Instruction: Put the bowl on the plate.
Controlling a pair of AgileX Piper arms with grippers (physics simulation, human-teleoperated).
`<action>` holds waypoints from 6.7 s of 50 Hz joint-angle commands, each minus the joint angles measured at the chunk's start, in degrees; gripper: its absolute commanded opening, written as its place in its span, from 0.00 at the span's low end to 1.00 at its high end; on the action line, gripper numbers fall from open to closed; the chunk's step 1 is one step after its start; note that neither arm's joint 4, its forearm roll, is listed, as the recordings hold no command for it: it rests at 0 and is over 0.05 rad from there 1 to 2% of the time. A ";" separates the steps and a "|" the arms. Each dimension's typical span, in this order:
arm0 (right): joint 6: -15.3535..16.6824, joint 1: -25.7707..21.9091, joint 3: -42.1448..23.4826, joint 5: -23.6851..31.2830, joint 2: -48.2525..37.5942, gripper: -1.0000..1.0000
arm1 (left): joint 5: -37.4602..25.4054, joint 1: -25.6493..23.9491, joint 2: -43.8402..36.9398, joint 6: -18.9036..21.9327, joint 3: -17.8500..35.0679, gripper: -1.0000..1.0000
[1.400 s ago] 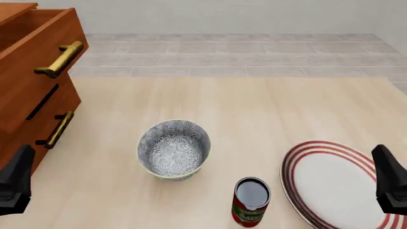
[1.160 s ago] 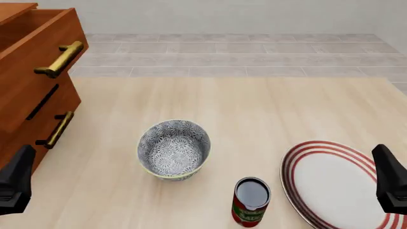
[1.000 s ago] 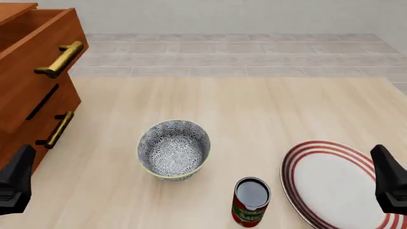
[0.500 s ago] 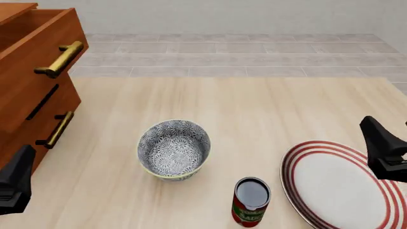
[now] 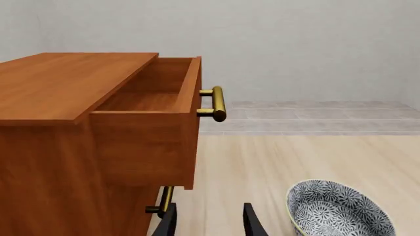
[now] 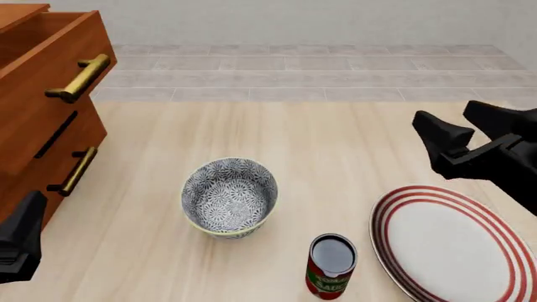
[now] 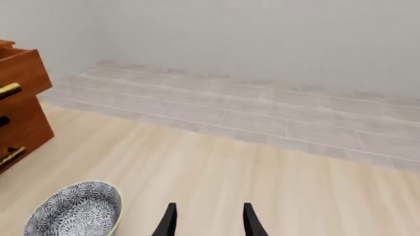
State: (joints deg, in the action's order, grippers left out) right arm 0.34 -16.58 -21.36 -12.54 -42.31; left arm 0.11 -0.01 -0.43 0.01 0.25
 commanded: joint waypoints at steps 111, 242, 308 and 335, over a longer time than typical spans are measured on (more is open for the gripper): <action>-7.35 -22.68 -38.89 20.74 -57.58 1.00 | 0.00 -0.01 -0.01 0.01 0.00 1.00; -10.13 -23.05 -40.11 19.13 -55.22 0.00 | 0.00 -0.01 0.00 0.00 0.00 1.00; -8.56 3.79 -18.45 23.20 -24.99 0.00 | 0.00 0.00 0.00 0.01 0.00 1.00; -9.47 14.04 -6.93 29.42 -7.14 0.00 | 0.00 -0.02 0.00 0.00 0.00 1.00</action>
State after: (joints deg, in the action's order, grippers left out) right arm -8.74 -5.69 -31.34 14.01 -55.77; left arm 0.11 -0.02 -0.44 0.01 0.25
